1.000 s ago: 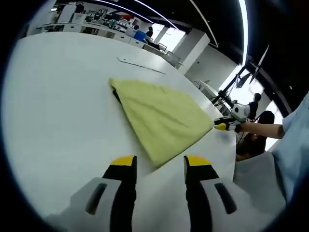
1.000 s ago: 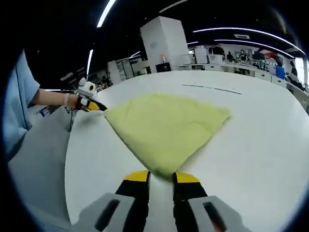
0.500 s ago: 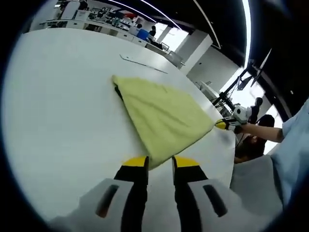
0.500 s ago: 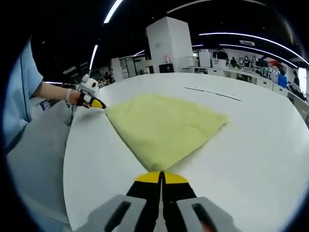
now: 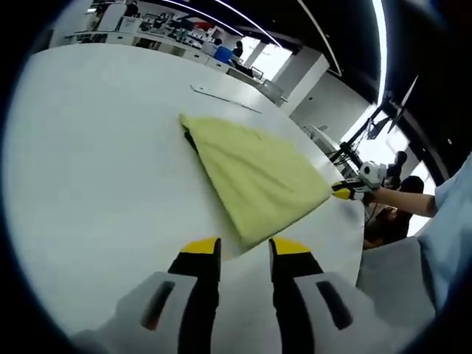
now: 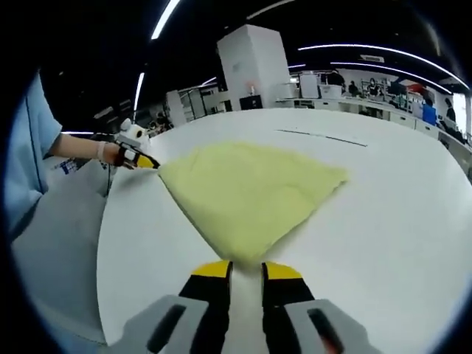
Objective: Fold the garment on the visible template until the final outline fits inside the template.
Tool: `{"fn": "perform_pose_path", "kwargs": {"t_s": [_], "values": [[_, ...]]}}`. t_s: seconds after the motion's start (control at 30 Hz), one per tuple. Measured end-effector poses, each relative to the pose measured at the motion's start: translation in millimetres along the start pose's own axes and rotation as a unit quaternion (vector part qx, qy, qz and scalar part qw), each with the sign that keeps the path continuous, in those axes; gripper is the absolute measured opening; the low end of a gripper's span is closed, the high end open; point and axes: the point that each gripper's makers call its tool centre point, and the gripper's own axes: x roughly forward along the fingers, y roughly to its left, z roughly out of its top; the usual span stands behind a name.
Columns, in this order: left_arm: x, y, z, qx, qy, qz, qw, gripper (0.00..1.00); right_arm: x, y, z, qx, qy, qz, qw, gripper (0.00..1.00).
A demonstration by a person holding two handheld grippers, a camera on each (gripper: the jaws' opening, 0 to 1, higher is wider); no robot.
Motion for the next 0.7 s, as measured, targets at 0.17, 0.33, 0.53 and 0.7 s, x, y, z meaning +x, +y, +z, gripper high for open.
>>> {"fn": "perform_pose_path", "kwargs": {"t_s": [0.17,0.33,0.53,0.7], "values": [[0.6,-0.8,-1.1,-0.006,0.001,-0.002,1.0,0.23,3.6,0.2,0.9,0.001,-0.007,0.007,1.0,0.02],[-1.3,-0.8,-1.5,-0.004,0.002,-0.002,1.0,0.22,-4.0,0.4,3.5,0.008,-0.014,0.012,0.9998,0.0],[-1.6,-0.5,-2.3,0.001,0.004,-0.001,1.0,0.21,-11.9,0.0,10.4,-0.015,-0.005,0.012,0.9998,0.0],[2.1,0.4,-3.2,0.008,0.008,0.001,0.9999,0.2,-12.6,0.4,13.4,-0.019,-0.002,0.018,0.9997,0.0]]}}
